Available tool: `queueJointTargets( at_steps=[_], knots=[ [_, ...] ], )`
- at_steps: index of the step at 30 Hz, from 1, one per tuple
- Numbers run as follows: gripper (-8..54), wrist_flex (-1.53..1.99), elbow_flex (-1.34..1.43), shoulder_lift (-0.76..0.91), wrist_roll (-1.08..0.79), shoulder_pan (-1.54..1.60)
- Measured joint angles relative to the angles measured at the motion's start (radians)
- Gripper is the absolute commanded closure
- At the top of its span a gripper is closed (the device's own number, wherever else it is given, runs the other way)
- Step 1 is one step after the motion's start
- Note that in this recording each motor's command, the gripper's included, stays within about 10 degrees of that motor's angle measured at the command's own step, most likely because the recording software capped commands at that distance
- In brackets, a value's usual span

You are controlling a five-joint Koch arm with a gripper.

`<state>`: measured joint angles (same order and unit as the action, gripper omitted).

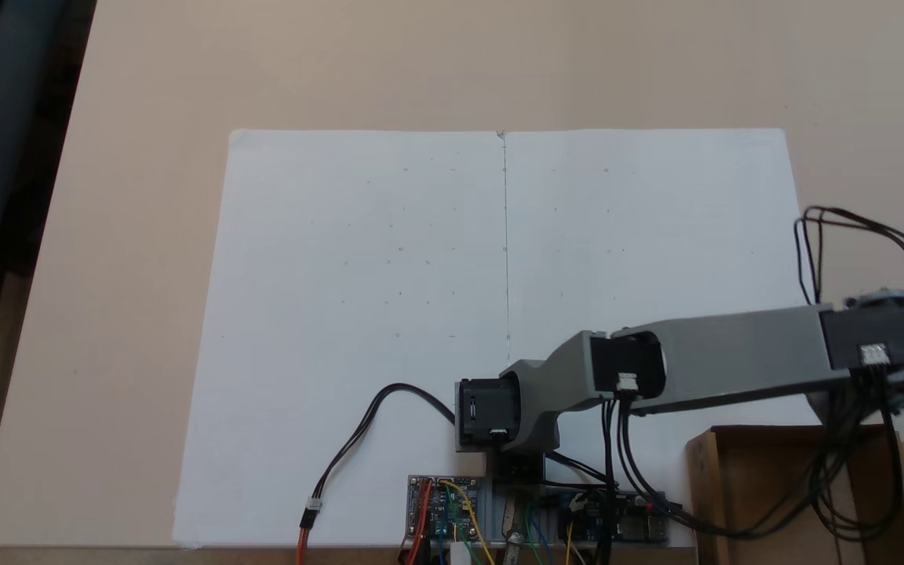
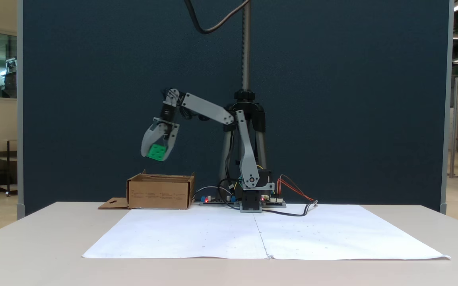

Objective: Grasp a green dice and put it in the bin.

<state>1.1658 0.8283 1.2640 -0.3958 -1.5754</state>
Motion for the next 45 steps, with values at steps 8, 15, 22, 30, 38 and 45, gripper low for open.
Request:
queueJointTargets(
  at_steps=[8,15,22,30,38,45],
  knots=[
    [33.6,0.008,-0.023,-0.135,0.169,-0.201],
    [12.9,0.032,-0.023,-0.183,0.170,-0.238],
    [2.1,0.009,-0.023,-0.184,0.170,-0.229],
    [2.0,-0.109,-0.025,-0.040,0.341,0.015],
    [1.3,-0.109,-0.025,0.187,0.423,0.514],
    [-0.2,-0.123,0.110,0.287,0.431,0.939]
  ],
)
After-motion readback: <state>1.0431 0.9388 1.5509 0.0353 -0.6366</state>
